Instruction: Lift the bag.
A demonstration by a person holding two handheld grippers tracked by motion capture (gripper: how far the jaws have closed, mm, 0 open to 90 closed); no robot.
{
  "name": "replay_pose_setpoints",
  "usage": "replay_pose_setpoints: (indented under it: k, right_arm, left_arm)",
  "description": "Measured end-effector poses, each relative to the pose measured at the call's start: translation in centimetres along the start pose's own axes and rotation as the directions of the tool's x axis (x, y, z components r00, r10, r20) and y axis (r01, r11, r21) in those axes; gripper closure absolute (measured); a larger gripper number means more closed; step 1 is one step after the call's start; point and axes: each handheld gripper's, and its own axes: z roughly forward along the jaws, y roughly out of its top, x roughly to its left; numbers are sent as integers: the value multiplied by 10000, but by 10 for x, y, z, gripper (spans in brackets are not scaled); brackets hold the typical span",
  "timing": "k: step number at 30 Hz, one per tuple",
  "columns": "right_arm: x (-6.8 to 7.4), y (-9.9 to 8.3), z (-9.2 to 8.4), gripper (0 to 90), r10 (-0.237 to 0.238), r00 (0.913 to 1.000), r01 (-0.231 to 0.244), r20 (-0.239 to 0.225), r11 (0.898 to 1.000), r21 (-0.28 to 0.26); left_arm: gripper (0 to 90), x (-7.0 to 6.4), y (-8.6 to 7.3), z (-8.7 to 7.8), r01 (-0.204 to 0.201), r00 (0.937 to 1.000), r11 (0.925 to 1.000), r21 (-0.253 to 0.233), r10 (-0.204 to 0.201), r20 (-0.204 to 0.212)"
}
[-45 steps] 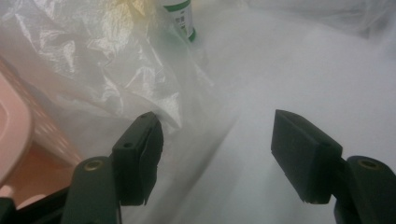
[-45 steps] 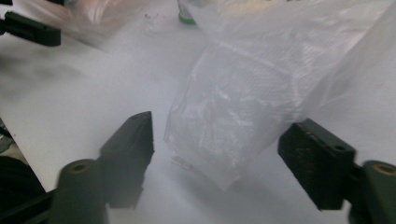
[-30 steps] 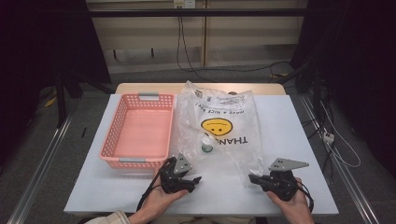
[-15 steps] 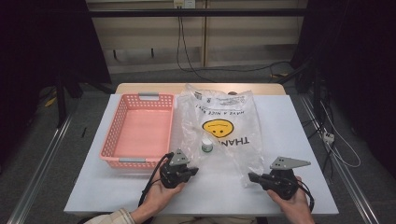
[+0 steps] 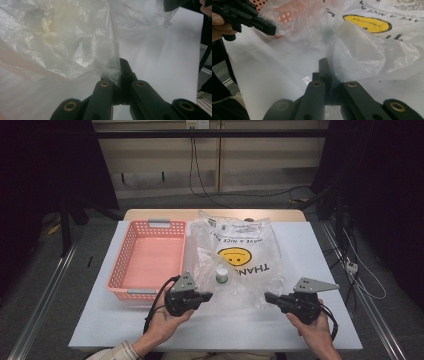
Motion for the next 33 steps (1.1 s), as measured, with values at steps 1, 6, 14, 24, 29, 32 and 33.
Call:
replay_pose_setpoints:
  k: [1,6,14,24,29,32,33]
  right_arm:
    - [-1,4,-1,900,-51,10000,51,-9,9999,-102]
    - [-5,20,-4,900,-150,9999,150,0,9985,-525]
    - [-11,50,-10,900,-213,9998,213,19,9920,-1242]
    - [-18,90,-12,900,-546,9983,571,202,9865,-1532]
    - [-21,108,-10,900,-648,9977,676,221,9834,-1686]
    - [-22,118,-8,900,-666,9974,702,268,9831,-1688]
    - [-23,120,-7,900,-650,9975,689,290,9835,-1674]
  left_arm:
    - [900,0,2,-2,-48,10000,10000,-27,48,-14]
    - [900,4,17,-15,-115,9999,9986,-511,112,-58]
    - [900,6,45,-38,-52,9997,9891,-1471,19,-231]
    - [900,21,79,-61,-294,9970,9779,-2070,139,-758]
    - [900,28,89,-66,-367,9959,9756,-2165,178,-886]
    - [900,34,94,-68,-315,9952,9758,-2164,105,-974]
    - [900,36,95,-69,-280,9951,9752,-2195,65,-982]
